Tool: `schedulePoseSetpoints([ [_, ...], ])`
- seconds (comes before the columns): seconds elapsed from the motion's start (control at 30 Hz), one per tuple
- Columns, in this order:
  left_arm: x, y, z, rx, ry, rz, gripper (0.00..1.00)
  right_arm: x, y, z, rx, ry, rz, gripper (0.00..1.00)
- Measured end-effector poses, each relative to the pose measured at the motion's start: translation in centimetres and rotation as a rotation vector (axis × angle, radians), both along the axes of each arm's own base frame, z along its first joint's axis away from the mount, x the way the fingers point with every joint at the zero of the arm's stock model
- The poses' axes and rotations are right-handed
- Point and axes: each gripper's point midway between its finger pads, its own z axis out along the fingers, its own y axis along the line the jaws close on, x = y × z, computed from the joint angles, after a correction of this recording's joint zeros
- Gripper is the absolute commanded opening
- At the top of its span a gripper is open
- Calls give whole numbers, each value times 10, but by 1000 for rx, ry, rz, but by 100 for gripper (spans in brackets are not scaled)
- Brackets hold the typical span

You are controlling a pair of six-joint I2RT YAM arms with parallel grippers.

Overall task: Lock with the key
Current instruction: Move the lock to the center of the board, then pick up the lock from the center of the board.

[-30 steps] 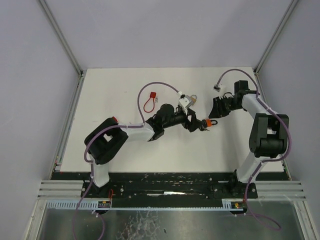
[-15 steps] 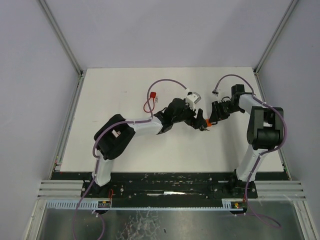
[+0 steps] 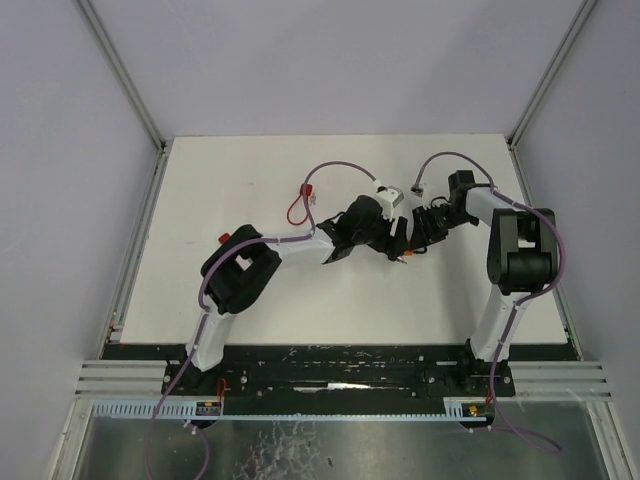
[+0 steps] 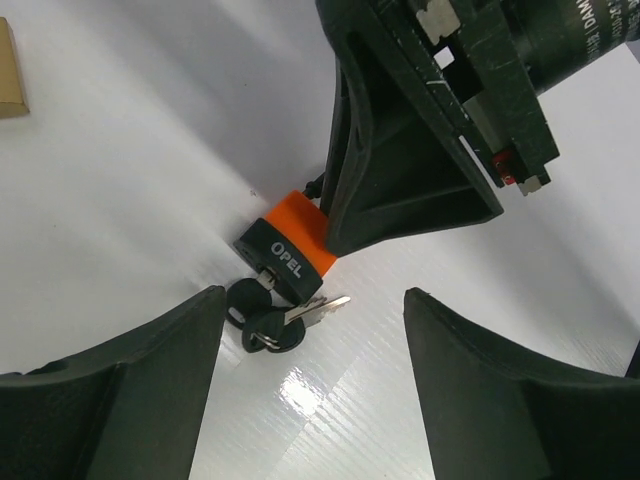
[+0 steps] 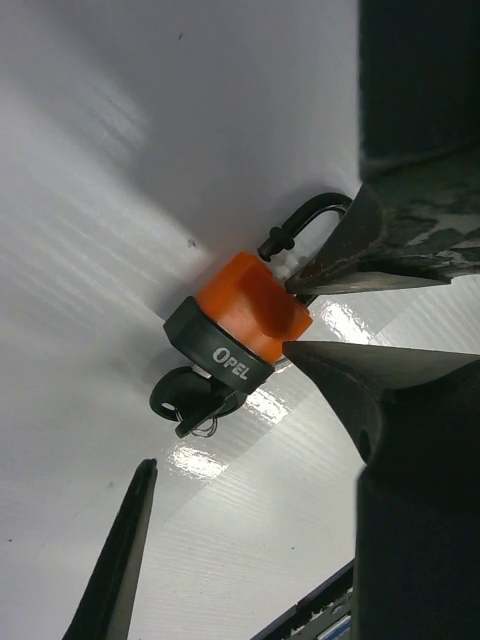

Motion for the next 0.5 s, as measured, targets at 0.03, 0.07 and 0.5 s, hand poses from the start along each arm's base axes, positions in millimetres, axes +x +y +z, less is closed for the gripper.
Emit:
schedulePoseSetpoints([
  [0.03,0,0,0,0,4,-1,69,0,2,1,1,-2,8,33],
  [0.07,-1,0,0,-1,6,-3,68,-1,4,1,1,-3,15,33],
  [0.5,12,13,2,11,13,-19,61,10,-10,73,35,-223,-10,35],
])
